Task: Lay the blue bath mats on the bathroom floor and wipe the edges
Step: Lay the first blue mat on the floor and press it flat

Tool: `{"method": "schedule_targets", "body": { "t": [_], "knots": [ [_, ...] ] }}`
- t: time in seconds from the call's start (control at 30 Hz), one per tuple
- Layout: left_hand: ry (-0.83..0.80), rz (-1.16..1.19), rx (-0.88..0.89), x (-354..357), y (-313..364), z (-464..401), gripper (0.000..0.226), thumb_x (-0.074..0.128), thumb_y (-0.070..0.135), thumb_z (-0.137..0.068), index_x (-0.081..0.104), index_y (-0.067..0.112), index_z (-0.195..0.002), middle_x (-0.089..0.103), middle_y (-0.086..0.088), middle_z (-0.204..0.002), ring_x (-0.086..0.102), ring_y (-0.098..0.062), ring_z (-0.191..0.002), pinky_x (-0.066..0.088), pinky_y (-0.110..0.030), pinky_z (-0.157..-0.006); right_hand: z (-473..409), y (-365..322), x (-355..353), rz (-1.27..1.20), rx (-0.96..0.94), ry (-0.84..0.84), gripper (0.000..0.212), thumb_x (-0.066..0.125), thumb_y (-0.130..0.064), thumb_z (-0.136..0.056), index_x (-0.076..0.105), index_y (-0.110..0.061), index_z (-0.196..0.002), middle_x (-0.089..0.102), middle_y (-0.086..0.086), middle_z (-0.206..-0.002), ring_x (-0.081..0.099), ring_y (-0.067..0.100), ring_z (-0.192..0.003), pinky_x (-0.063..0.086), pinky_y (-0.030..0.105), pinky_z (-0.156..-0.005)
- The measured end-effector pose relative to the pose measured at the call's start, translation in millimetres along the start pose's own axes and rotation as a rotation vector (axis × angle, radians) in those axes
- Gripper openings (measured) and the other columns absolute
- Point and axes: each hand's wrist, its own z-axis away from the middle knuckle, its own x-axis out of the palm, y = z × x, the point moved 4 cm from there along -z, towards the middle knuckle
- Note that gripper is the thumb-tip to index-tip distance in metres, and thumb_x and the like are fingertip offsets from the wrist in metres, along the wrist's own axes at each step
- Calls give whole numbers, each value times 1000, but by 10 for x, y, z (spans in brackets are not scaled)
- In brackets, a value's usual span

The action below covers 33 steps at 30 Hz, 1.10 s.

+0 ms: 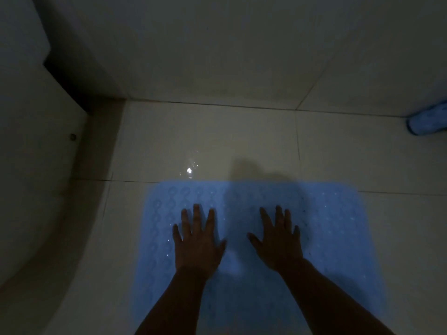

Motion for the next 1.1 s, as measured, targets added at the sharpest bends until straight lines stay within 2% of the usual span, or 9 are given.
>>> {"method": "schedule_targets", "body": {
  "t": [0.1, 0.17, 0.33, 0.5, 0.63, 0.77, 0.9, 0.97, 1.1],
  "knots": [
    [70, -35, 51, 317, -113, -357, 95, 27, 86, -88, 11, 31, -163, 1, -14, -171, -2, -45, -155, 9, -73, -117, -321, -64, 300, -57, -11, 43, 100, 12, -92, -76, -27, -41, -153, -43, 7, -157, -31, 33, -150, -6, 63, -121],
    [116, -63, 86, 448, -156, -546, 99, 26, 89, -86, 14, 29, -163, 5, -14, -171, 2, -45, -155, 12, -76, -115, -491, -94, 417, -61, -9, 142, 100, 8, -93, -75, -34, -41, -149, -48, 7, -154, -37, 33, -147, -12, 63, -119],
    [243, -65, 93, 388, -192, -895, 96, 28, 87, -88, 15, 29, -163, 4, -12, -171, -1, -42, -156, 10, -75, -116, -843, -147, 349, -50, -22, 289, 97, 15, -90, -82, -34, -41, -149, -44, 7, -157, -37, 32, -147, -15, 64, -118],
    [285, -63, 72, 289, -213, -1154, 93, 23, 87, -89, 11, 32, -163, 1, -9, -172, -3, -40, -157, 10, -74, -117, -1082, -210, 203, -81, -42, 296, 95, 14, -91, -81, -32, -43, -149, -44, 6, -157, -38, 31, -147, -14, 65, -118],
    [290, -62, 90, 267, -221, -1270, 90, 22, 86, -90, 6, 35, -163, -4, -7, -172, -9, -37, -157, 4, -72, -118, -1153, -208, 144, -100, -38, 274, 96, 15, -93, -80, -30, -44, -150, -44, 6, -157, -37, 32, -147, -13, 65, -118],
    [258, -38, 98, 220, -215, -1326, 89, 19, 87, -90, 0, 39, -162, -10, -4, -171, -19, -33, -155, -5, -69, -117, -1159, -209, 92, -87, -21, 261, 98, 17, -93, -80, -28, -43, -151, -41, 8, -158, -34, 32, -148, -13, 65, -118],
    [186, -20, 104, 104, -199, -1340, 88, 18, 86, -89, -19, 44, -156, -36, 1, -163, -38, -32, -147, -19, -66, -116, -1177, -221, 22, -96, -9, 211, 103, 17, -95, -75, -24, -42, -153, -39, 8, -159, -32, 32, -149, -12, 65, -118],
    [124, -20, 99, 5, -186, -1338, 87, 19, 85, -89, -20, 44, -156, -38, 1, -162, -37, -32, -148, -18, -66, -117, -1198, -221, -20, -110, -2, 171, 107, 14, -97, -70, -24, -42, -153, -41, 7, -159, -33, 32, -149, -14, 65, -118],
    [12, 6, 108, -163, -172, -1403, 89, 24, 83, -90, -11, 41, -160, -28, 3, -166, -26, -32, -153, -12, -64, -120, -1245, -187, -162, -142, -15, 97, 103, 28, -93, -78, -17, -43, -156, -39, 6, -160, -31, 32, -150, -12, 65, -118]
  ]
}}
